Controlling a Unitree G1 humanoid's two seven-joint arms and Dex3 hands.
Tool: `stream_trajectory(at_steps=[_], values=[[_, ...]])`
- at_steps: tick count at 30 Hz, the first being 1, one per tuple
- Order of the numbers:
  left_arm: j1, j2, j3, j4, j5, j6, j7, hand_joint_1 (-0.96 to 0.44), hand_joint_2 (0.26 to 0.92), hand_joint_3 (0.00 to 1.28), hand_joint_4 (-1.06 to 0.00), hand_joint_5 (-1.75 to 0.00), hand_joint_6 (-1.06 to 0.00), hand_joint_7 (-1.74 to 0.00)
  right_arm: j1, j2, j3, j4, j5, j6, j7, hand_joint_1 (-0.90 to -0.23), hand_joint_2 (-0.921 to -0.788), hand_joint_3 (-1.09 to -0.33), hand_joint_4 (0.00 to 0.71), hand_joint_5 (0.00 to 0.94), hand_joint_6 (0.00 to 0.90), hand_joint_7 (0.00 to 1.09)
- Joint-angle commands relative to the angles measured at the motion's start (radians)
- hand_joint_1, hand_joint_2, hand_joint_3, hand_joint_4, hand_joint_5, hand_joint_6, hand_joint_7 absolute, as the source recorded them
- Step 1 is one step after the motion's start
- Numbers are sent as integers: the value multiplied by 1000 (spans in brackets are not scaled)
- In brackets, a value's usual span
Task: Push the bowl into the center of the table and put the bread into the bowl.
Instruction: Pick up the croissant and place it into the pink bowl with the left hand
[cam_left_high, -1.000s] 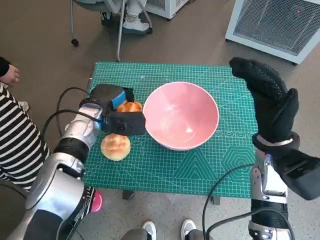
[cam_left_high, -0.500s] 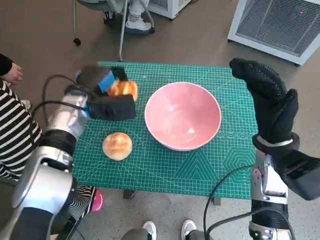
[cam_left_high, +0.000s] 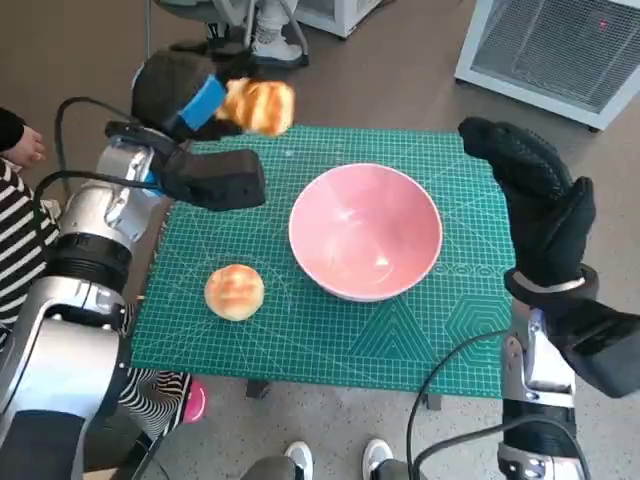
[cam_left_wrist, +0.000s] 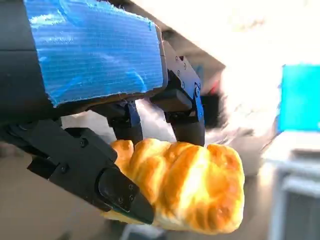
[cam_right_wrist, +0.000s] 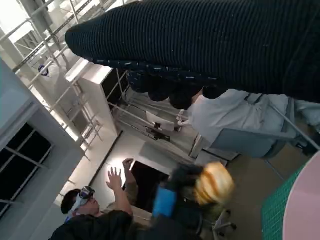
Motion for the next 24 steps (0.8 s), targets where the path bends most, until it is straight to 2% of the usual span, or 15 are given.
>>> stream_trajectory(at_steps=[1, 10, 24], values=[[26, -5, 20, -117, -26, -42, -18, 0, 916, 3, -800, -973, -676, -1183, 20, -2, 0, 16, 11, 9, 9, -766, -921, -681, 181, 0, 55, 482], [66, -56, 17, -218, -58, -85, -130, 1, 906, 1, -844, -940, -687, -1147, 27, 0, 0, 3, 17, 18, 7, -766, -921, -681, 179, 0, 57, 481], [63, -174, -47, -153, -22, -153, -206, 1, 920, 19, -795, -1009, -632, -1189, 57, -4, -1, -29, -2, 17, -9, -760, -921, -678, 180, 0, 58, 480]])
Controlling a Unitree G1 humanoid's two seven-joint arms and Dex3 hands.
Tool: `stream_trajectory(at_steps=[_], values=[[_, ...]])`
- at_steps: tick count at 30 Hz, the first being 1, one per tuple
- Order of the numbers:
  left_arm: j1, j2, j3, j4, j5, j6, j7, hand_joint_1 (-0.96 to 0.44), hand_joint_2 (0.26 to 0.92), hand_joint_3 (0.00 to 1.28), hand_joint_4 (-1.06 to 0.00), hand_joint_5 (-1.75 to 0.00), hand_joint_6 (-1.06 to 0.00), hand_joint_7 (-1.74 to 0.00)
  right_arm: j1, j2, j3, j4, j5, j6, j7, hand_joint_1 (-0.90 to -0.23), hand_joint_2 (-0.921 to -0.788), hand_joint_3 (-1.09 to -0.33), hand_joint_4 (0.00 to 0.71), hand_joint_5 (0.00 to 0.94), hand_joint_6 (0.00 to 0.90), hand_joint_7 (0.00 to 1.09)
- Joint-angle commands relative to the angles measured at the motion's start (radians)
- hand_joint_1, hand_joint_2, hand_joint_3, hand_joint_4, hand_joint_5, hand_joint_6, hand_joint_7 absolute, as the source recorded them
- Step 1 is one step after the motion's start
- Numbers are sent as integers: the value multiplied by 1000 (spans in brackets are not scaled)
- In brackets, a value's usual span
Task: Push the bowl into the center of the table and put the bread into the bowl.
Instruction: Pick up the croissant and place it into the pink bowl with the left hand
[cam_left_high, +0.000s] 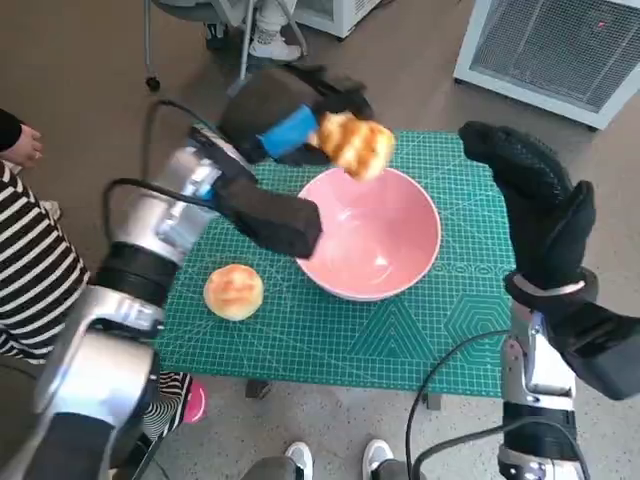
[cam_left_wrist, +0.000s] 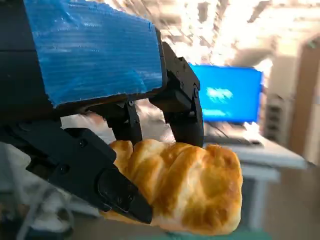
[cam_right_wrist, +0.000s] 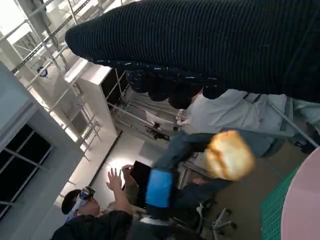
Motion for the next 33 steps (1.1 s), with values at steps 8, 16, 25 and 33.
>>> stream_trajectory(at_steps=[8, 16, 25, 33], values=[[-11, -69, -77, 73, 74, 3, -1, 0, 921, 38, -775, -1039, -606, -1209, 47, -13, -6, -28, -23, 4, -19, -754, -921, -684, 179, 0, 59, 479], [-7, -109, -114, 121, 106, 31, -4, 0, 920, 53, -750, -1078, -598, -1209, 56, -21, -8, -34, -30, -1, -30, -757, -921, -694, 178, 0, 60, 478], [-1, -126, -86, 162, 26, 50, -238, -14, 853, 102, -566, -766, -374, -742, 64, -21, -8, -39, -30, -5, -38, -759, -921, -701, 177, 0, 59, 479], [5, -89, -20, 85, -105, 108, -561, -215, 774, 16, -114, -35, -132, -54, 67, -21, -7, -42, -28, -3, -43, -758, -921, -702, 177, 0, 59, 481]])
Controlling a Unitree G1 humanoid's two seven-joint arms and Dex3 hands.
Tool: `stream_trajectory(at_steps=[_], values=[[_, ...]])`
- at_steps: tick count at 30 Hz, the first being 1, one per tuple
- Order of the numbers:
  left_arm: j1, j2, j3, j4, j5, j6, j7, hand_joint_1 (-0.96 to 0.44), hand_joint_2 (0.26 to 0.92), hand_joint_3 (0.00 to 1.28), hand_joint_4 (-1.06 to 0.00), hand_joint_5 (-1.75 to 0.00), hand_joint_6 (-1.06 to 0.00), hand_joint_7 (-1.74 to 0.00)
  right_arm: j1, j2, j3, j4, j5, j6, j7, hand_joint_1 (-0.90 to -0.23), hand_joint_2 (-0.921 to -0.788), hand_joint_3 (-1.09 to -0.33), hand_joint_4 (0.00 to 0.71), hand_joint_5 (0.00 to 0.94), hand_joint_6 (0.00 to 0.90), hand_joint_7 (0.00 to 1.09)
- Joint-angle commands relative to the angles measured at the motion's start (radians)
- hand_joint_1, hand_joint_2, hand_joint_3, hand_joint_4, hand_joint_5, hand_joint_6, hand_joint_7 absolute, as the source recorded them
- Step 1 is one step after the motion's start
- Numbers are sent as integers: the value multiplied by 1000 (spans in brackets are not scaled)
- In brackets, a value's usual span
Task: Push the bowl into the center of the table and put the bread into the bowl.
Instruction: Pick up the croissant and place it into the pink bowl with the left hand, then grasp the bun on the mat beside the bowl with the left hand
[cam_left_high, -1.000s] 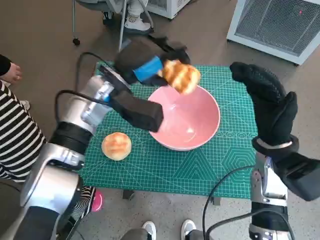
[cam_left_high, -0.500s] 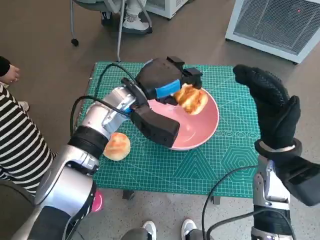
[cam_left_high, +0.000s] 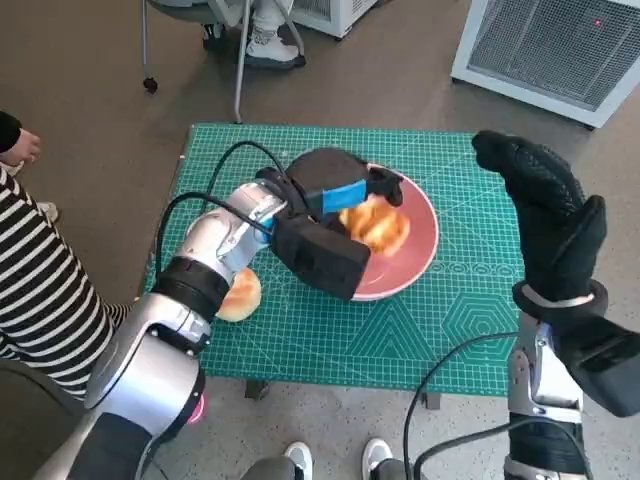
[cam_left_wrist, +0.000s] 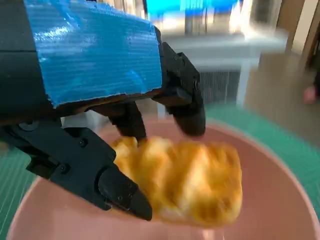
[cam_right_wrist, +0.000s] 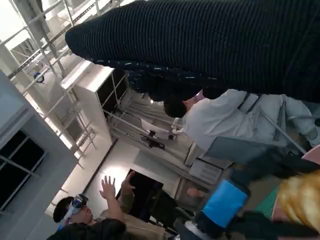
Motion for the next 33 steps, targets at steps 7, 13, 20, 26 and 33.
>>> stream_trajectory(at_steps=[7, 13, 20, 26, 33], values=[[76, 122, 110, -236, -150, -4, -227, -269, 758, 3, -49, -3, -105, -12, 29, -4, -1, -1, -17, 4, -12, -757, -921, -702, 177, 0, 59, 482], [183, 234, 198, -471, -239, -49, -265, -266, 755, 1, -51, -3, -120, -15, 32, -2, 5, -5, -20, 4, -14, -757, -921, -702, 174, 0, 59, 483], [304, 344, 299, -713, -323, -48, -306, -261, 761, 6, -64, -5, -156, -24, 34, -3, 6, -5, -11, 7, -9, -757, -921, -703, 174, 1, 57, 482], [406, 438, 389, -836, -370, -63, -312, -330, 763, 5, -87, -13, -183, -30, 34, -3, 7, 0, -4, 5, -4, -755, -921, -704, 172, 0, 53, 482], [510, 547, 456, -912, -375, -55, -337, -452, 808, 24, -69, -1, -170, -21, 29, -3, 4, 12, 14, 7, 9, -756, -921, -704, 173, 0, 53, 484]])
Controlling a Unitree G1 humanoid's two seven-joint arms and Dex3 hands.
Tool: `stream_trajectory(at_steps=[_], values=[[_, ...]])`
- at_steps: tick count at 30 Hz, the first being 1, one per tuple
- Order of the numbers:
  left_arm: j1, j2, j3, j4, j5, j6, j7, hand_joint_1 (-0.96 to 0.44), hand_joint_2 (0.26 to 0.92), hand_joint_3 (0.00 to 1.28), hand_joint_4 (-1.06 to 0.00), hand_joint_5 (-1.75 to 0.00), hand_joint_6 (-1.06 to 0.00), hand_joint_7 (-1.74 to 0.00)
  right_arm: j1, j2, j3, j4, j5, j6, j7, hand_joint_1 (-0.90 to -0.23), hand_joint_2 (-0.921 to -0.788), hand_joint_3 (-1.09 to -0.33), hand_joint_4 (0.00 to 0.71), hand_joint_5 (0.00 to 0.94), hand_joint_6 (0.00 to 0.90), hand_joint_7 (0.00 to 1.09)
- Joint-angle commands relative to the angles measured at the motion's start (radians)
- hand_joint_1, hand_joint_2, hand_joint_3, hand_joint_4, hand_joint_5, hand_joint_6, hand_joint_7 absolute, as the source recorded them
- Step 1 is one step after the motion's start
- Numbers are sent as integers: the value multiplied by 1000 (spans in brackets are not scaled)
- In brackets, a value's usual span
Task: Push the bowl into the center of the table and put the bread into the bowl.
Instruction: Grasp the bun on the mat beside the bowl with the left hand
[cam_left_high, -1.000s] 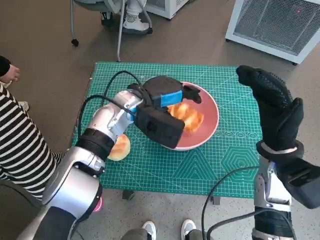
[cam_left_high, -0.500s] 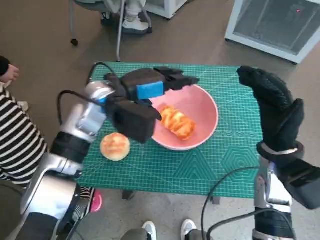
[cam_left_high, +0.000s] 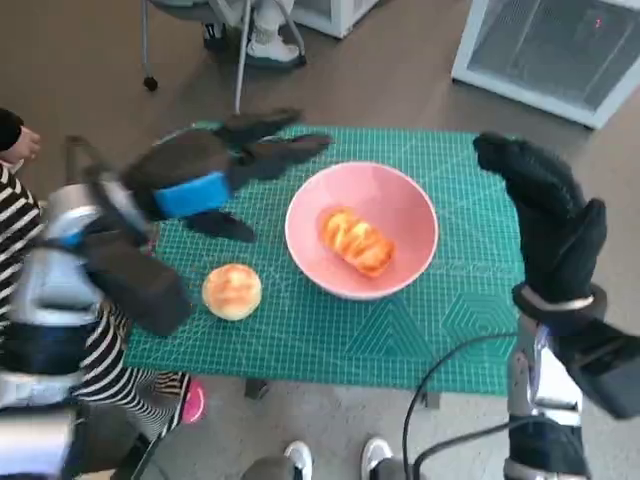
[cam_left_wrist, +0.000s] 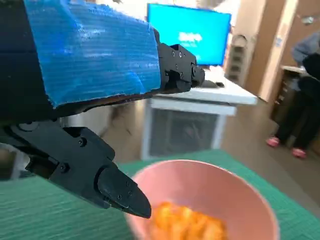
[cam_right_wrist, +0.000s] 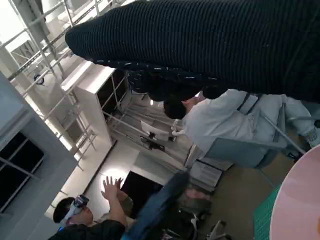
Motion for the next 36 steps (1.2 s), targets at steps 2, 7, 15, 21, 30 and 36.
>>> stream_trajectory(at_steps=[2, 7, 15, 21, 30, 36], values=[[84, 79, 42, -53, -13, 7, -31, -483, 821, 28, -71, -3, -173, -24, 15, -1, 0, 20, 12, 9, 16, -756, -921, -704, 173, 0, 52, 485], [148, 112, 65, -65, -61, 11, -66, -511, 819, 24, -94, -13, -202, -40, 12, 0, 0, 22, 17, 12, 21, -757, -921, -703, 173, 0, 51, 486], [222, 128, 62, -45, -97, 6, -114, -502, 795, 7, -129, -19, -249, -61, 5, 0, -1, 34, 26, 18, 33, -760, -921, -703, 173, 0, 49, 489], [252, 119, 41, -29, -56, 25, -114, -493, 784, 1, -147, -17, -270, -62, 4, -1, 1, 34, 33, 23, 42, -759, -921, -703, 171, 0, 49, 490], [274, 97, -24, -6, 36, 70, -97, -488, 771, 0, -149, -5, -275, -47, 2, -4, 0, 36, 44, 35, 52, -758, -921, -700, 170, 0, 48, 492], [255, 54, -79, 63, 100, 81, -67, -494, 768, 0, -138, -1, -268, -35, 3, -10, -6, 43, 52, 37, 65, -758, -921, -698, 168, 0, 49, 493]])
